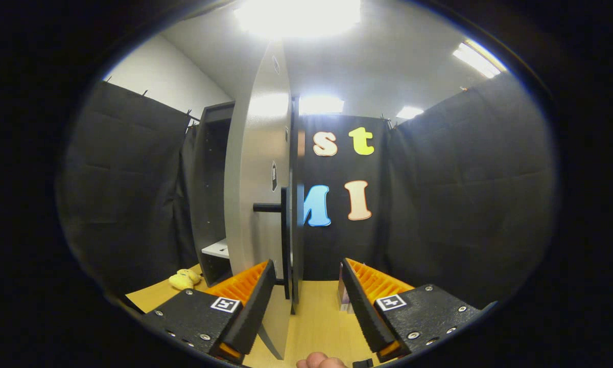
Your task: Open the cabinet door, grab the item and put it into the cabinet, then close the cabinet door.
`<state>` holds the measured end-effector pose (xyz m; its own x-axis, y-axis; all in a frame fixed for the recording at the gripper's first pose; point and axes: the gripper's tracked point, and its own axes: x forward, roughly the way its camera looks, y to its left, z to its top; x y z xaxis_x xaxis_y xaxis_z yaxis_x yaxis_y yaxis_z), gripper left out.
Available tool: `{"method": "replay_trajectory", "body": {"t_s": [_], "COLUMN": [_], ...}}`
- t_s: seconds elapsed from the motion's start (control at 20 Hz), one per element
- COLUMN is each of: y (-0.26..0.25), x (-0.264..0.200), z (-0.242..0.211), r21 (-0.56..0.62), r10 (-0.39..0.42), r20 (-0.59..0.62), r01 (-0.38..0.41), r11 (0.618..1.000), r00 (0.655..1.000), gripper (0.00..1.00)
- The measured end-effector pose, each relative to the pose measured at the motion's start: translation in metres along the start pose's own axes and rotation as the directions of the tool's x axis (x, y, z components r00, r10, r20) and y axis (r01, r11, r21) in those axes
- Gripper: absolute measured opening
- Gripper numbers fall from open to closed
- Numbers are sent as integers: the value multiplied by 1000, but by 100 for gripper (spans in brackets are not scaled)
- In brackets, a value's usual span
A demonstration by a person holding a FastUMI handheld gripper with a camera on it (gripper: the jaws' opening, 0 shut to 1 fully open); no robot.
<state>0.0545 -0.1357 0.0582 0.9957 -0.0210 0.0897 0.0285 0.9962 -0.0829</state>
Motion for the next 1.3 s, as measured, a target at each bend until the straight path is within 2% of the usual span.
{"method": "replay_trajectory", "body": {"t_s": [0.1, 0.35, 0.55, 0.8, 0.95, 1.05, 1.3], "y": [2, 26, 84, 172, 207, 227, 245], "x": [-10, -52, -81, -70, -42, -21, 5], "z": [7, 2, -34, -128, -196, -248, -349], "r21": [-23, 31, 83, 101, 121, 117, 104], "r10": [-34, -135, -169, -136, -118, -101, -121], "r20": [28, 36, 6, -56, -96, -140, -246], "r01": [34, 134, 168, 141, 129, 117, 150], "r11": [999, 991, 982, 985, 984, 986, 983], "r00": [999, 990, 986, 989, 988, 985, 962], "gripper": [91, 92, 92, 92, 92, 92, 92]}}
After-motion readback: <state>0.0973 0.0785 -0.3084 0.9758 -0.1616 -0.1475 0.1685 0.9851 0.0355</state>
